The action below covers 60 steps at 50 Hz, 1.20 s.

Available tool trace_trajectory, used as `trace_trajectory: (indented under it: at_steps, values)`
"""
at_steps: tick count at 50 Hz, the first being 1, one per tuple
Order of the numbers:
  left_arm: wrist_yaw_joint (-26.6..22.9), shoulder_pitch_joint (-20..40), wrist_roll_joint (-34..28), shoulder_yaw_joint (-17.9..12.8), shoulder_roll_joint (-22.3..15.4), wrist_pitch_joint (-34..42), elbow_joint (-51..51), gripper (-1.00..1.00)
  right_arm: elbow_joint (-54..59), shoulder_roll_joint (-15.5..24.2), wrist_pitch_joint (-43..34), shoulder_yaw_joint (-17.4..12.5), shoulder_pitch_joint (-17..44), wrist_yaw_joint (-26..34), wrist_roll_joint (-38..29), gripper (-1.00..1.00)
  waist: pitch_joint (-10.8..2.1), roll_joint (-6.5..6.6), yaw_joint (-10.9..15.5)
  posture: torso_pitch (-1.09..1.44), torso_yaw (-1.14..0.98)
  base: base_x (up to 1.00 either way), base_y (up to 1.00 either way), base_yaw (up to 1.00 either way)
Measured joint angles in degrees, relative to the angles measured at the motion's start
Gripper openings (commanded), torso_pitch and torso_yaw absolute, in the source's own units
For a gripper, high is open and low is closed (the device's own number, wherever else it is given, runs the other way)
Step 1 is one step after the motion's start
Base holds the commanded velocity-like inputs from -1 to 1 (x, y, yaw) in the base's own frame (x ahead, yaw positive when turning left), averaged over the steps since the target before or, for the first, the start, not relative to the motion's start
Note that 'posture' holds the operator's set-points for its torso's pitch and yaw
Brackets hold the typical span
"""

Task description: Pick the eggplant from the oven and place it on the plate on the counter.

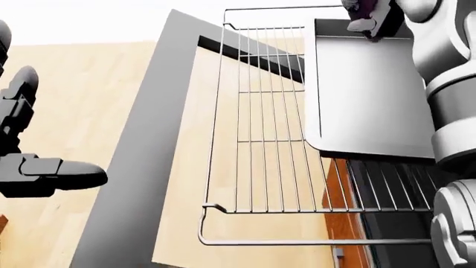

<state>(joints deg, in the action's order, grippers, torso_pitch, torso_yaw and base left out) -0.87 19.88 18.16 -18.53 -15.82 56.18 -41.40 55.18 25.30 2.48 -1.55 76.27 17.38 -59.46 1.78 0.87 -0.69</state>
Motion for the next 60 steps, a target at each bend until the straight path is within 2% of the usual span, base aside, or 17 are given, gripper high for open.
trace_trajectory:
  at_steps: [5, 6, 10, 17, 19, 21, 22, 27, 36, 38, 39, 40, 43, 48, 51, 53, 60]
  values:
    - [-0.21, -0.11, 0.11, 0.06, 0.18, -0.77, -0.10, 1.00, -2.50, 0.96, -0.20, -0.37, 0.30, 0.64, 0.34, -0.99, -0.31, -2.16, -0.65, 0.00, 0.00, -0.43, 0.28, 0.00]
    - [-0.26, -0.26, 0.23, 0.42, 0.49, -0.79, -0.17, 1.00, -2.78, 1.36, -0.41, -0.64, 0.04, 0.59, 0.31, -0.99, -0.15, -1.60, -0.99, 0.00, 0.00, -0.43, 0.27, 0.00]
    - [-0.47, -0.33, 0.74, 1.26, 0.54, -0.10, 0.20, 1.00, -2.89, 1.79, -1.86, -1.27, -1.14, 1.70, 0.19, -0.98, -1.09, -3.02, -1.35, 0.00, 0.00, -0.43, 0.28, 0.00]
    - [-0.16, 0.00, 1.00, 0.54, 0.43, -0.27, -1.61, 1.00, -6.49, 1.42, -1.83, -1.23, -0.58, 2.29, 1.01, -0.99, -0.40, -0.09, 0.18, 0.00, 0.00, -0.43, 0.30, 0.00]
    - [-0.17, 0.03, 1.17, 0.45, 0.38, -0.11, -1.62, 1.00, -7.22, 1.50, -2.04, -1.31, -0.83, 2.70, 1.09, -0.99, -0.02, 1.22, 0.28, 0.00, 0.00, -0.43, 0.31, 0.00]
    - [-0.01, 0.10, 1.22, 0.25, 0.22, 0.25, -1.78, 1.00, -8.43, 1.51, -2.26, -1.38, -1.10, 3.20, 1.16, -0.99, -0.05, 3.50, 0.40, 0.00, 0.00, -0.43, 0.30, 0.00]
    - [0.12, 0.08, 1.22, -0.11, -0.02, 0.52, -1.72, 1.00, -9.27, 1.18, -2.29, -1.37, -1.39, 3.34, 1.23, -0.99, -0.04, 3.72, 0.74, 0.00, 0.00, -0.43, 0.31, 0.00]
    - [1.18, 1.22, 1.09, -0.53, -0.46, 2.82, -2.25, 1.00, -10.56, 0.84, -2.21, -0.74, -2.99, 5.10, 1.68, -0.99, -0.82, 2.32, 1.21, 0.00, 0.00, -0.43, 0.31, 0.00]
    - [1.71, 3.82, 2.34, 0.41, -1.17, 4.77, -3.38, 1.00, -19.53, 2.55, -5.11, -3.05, -4.16, 7.34, 2.51, -0.99, 0.42, 0.09, 0.02, 0.00, 0.00, -0.43, 0.23, 0.00]
    - [1.87, 4.20, 2.29, 0.71, -1.23, 4.70, -3.49, 1.00, -20.88, 2.52, -5.58, -3.21, -4.43, 7.75, 2.97, -1.00, 0.53, -1.11, -0.12, 0.00, 0.00, -0.43, 0.14, 0.00]
    - [1.88, 4.29, 2.22, 0.92, -1.25, 4.43, -3.53, 1.00, -21.50, 2.42, -5.92, -3.46, -4.57, 7.88, 3.35, -0.99, 0.24, -2.54, -0.23, 0.00, 0.00, -0.43, 0.13, 0.00]
    - [1.83, 3.90, 2.20, 1.45, -0.65, 4.24, -3.49, 1.00, -22.24, 2.42, -6.35, -3.90, -5.51, 7.92, 3.90, -1.00, 0.12, -2.62, -1.18, 0.00, 0.00, -0.43, 0.13, 0.00]
    - [1.38, 3.22, 2.42, 2.31, -0.50, 4.95, -2.68, 1.00, -24.42, 2.23, -8.59, -4.85, -7.79, 8.91, 5.96, -1.00, -1.42, -4.22, -0.20, 0.00, 0.00, -0.42, 0.14, 0.00]
    - [1.61, 4.36, 1.55, 2.27, -0.49, 4.37, -2.82, 1.00, -28.80, 2.65, -10.62, -5.08, -9.89, 9.34, 8.75, -0.99, -0.32, -1.18, 0.80, 0.00, 0.00, -0.33, 0.09, 0.00]
    - [1.59, 4.86, 1.40, 2.76, -0.47, 4.47, -3.13, 1.00, -29.92, 1.83, -13.66, -5.47, -11.07, 10.11, 10.50, -0.98, 2.66, 1.71, -0.27, 0.00, 0.00, 0.00, 0.00, -0.27]
    - [1.62, 5.08, 1.19, 2.64, -0.60, 4.68, -3.30, 1.00, -31.15, 1.45, -15.02, -4.69, -11.23, 10.50, 11.51, -0.98, 2.76, 4.40, -0.12, 0.00, 0.00, 0.00, 0.00, -0.88]
    - [1.56, 5.57, -0.20, 2.63, -0.85, 4.83, -1.59, 1.00, -36.19, 0.75, -16.46, -3.82, -12.43, 11.46, 13.33, -0.98, 1.98, 2.08, -0.25, 0.00, 0.00, 0.00, 0.00, -1.00]
